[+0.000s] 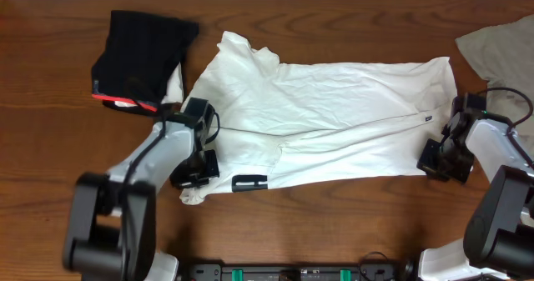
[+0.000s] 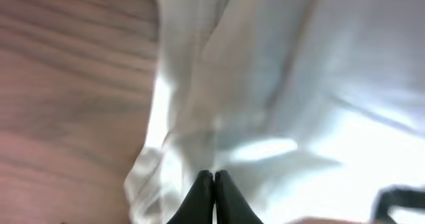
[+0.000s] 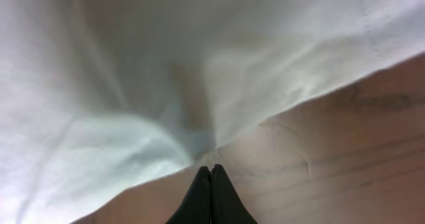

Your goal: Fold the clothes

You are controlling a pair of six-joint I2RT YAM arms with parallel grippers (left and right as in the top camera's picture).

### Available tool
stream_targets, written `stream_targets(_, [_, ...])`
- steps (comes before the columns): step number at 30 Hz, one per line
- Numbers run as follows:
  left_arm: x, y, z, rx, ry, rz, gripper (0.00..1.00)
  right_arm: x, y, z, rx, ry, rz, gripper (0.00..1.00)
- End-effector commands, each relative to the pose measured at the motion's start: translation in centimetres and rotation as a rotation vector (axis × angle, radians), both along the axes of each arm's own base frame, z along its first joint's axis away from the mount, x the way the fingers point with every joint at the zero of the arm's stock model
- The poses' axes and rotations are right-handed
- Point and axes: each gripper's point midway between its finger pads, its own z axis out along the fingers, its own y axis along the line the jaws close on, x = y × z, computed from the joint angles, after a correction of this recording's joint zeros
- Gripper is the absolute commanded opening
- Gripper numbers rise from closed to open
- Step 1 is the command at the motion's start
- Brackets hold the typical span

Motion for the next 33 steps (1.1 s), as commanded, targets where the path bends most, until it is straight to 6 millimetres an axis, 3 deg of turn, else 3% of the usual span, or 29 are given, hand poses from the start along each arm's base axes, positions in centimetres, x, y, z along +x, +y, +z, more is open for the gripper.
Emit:
stream_targets(1, [1.7, -0.1, 3.5, -0.026, -0.158, 0.022, 0.06, 2.1, -0.8, 2.2, -0.023, -0.052, -0.019, 0.01])
stream_targets(5, [4.1, -1.6, 9.4, -0.132, -0.381, 0.018, 0.22, 4.2, -0.5, 6.0, 0.016, -0.110, -0.020, 0.04])
stream_targets(9, [6.2, -2.9, 15.9, -0.214, -0.592, -0.080, 0.57, 6.3, -0.1, 10.0, 0.057, -0.179, 0.015, 0.17])
stream_targets(10, [6.7, -3.0, 17.2, -0.221, -0.632, -0.082, 0.62, 6.7, 0.1, 10.8, 0.068, -0.196, 0.029, 0.20])
stream_targets(13, [8.4, -3.4, 20.9, -0.238, -0.734, -0.087, 0.66, 8.0, 0.1, 12.9, 0.077, -0.251, 0.052, 0.41])
stream_targets(18, [12.5, -4.2, 24.5, -0.251, -0.815, -0.095, 0.67, 9.7, -0.4, 14.8, 0.051, -0.326, 0.058, 0.53])
stream_targets(21, [15.6, -4.9, 25.2, -0.251, -0.813, -0.096, 0.67, 11.4, -0.8, 15.4, 0.033, -0.397, 0.091, 0.57])
stream_targets(24, [18.5, -5.6, 24.6, -0.244, -0.783, -0.107, 0.67, 13.2, -1.4, 15.7, 0.005, -0.463, 0.125, 0.63])
stream_targets(27, [20.7, -6.1, 22.4, -0.234, -0.730, -0.108, 0.67, 15.7, -2.1, 16.1, -0.016, -0.552, 0.137, 0.69])
stream_targets(30, [21.3, -6.1, 19.6, -0.218, -0.660, -0.104, 0.68, 17.8, -2.8, 16.0, -0.013, -0.625, 0.135, 0.68])
stream_targets(33, [21.4, -6.1, 17.0, -0.198, -0.593, -0.133, 0.68, 19.7, -4.1, 14.8, 0.000, -0.664, 0.110, 0.65])
